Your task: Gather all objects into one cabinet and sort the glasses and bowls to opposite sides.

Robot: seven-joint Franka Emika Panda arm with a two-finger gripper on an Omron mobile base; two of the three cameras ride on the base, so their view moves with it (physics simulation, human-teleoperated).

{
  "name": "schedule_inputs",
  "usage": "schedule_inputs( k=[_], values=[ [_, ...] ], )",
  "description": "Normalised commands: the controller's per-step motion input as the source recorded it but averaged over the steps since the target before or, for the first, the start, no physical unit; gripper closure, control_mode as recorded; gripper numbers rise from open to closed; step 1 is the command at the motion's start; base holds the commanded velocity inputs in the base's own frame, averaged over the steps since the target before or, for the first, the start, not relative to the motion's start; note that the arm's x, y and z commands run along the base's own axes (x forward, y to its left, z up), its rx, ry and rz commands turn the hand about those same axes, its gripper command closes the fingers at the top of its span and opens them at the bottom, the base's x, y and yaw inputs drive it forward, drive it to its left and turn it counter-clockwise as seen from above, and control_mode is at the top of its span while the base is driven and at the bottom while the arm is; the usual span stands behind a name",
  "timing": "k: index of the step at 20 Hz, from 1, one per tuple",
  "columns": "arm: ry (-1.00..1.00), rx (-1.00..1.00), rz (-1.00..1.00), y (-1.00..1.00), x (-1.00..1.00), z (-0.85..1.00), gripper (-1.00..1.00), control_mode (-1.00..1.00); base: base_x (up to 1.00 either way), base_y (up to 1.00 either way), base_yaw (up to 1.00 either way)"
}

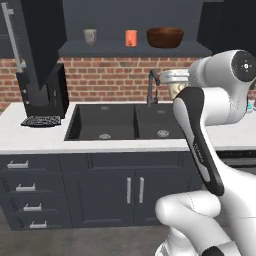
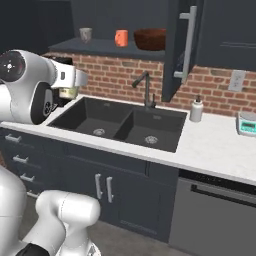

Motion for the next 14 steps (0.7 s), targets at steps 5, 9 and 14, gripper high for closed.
schedule_inputs(
  k=[5, 9, 14],
  values=[
    [0.00, 0.00, 0.00, 0.00, 0.00, 0.00, 1.00, 1.00, 0.20, 0.55, -0.25],
    [0.00, 0.00, 0.00, 0.00, 0.00, 0.00, 1.00, 1.00, 0.42, 0.36, -0.25],
    [0.00, 0.00, 0.00, 0.00, 0.00, 0.00, 1.00, 1.00, 0.54, 0.26, -0.16]
  ],
)
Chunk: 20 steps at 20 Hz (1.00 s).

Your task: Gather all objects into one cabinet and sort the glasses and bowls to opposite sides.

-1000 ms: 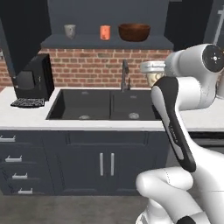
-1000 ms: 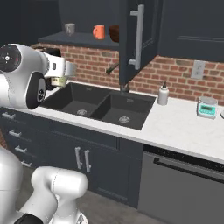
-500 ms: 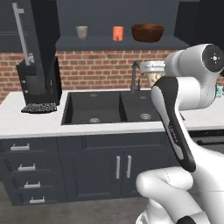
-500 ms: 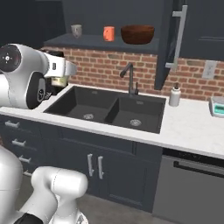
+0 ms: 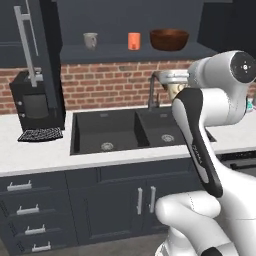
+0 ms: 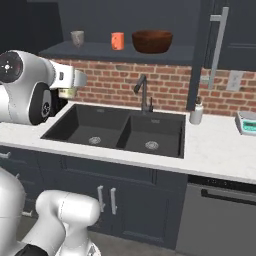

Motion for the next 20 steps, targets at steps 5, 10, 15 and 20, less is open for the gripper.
schedule_inputs(
  k=[5, 10, 15, 20],
  values=[
    [0.00, 0.00, 0.00, 0.00, 0.00, 0.00, 1.00, 1.00, 0.57, 0.30, 0.00],
    [0.00, 0.00, 0.00, 0.00, 0.00, 0.00, 1.00, 1.00, 0.56, 0.37, 0.00],
    [0.00, 0.00, 0.00, 0.00, 0.00, 0.00, 1.00, 1.00, 0.48, 0.42, -0.03],
    [0.00, 0.00, 0.00, 0.00, 0.00, 0.00, 1.00, 1.00, 0.40, 0.28, -0.14]
  ],
)
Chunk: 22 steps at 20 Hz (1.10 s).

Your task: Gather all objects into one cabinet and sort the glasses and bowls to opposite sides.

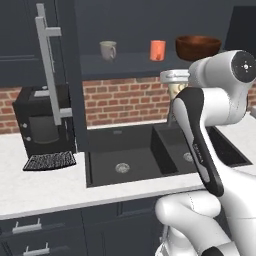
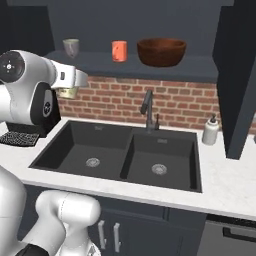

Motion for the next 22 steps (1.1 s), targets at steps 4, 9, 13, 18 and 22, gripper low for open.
schedule_inputs(
  k=[4, 9, 13, 18, 22],
  values=[
    [0.00, 0.00, 0.00, 0.00, 0.00, 0.00, 1.00, 1.00, 0.46, 0.10, -0.17],
    [0.00, 0.00, 0.00, 0.00, 0.00, 0.00, 1.00, 1.00, 0.45, 0.07, -0.15],
    [0.00, 0.00, 0.00, 0.00, 0.00, 0.00, 1.00, 1.00, 0.47, 0.00, -0.03],
    [0.00, 0.00, 0.00, 0.00, 0.00, 0.00, 1.00, 1.00, 0.42, 0.00, 0.00],
    [-0.03, 0.00, 0.00, 0.00, 0.00, 0.00, 1.00, -1.00, 0.15, 0.01, 0.00]
  ],
)
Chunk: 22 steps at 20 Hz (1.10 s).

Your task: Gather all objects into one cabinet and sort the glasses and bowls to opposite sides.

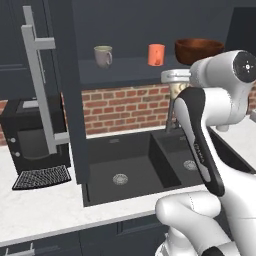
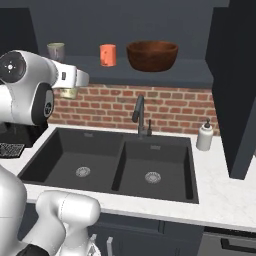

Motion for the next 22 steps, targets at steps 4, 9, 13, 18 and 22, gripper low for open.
schedule_inputs(
  k=[4, 9, 13, 18, 22],
  values=[
    [-0.20, 0.00, -0.01, 0.09, 0.00, 0.00, 1.00, -1.00, 0.00, 0.00, 0.00],
    [-0.33, 0.00, 0.00, 0.08, 0.00, 0.23, 1.00, -1.00, 0.00, 0.00, 0.00],
    [-0.25, 0.00, 0.12, 0.21, 0.00, 0.24, 1.00, -1.00, 0.00, 0.00, 0.00],
    [-0.02, 0.00, 0.20, 0.33, 0.00, 0.20, 1.00, -1.00, 0.00, 0.00, 0.00],
    [0.02, 0.00, 0.26, 0.36, 0.10, 0.12, 1.00, -1.00, 0.00, 0.00, 0.00]
  ],
)
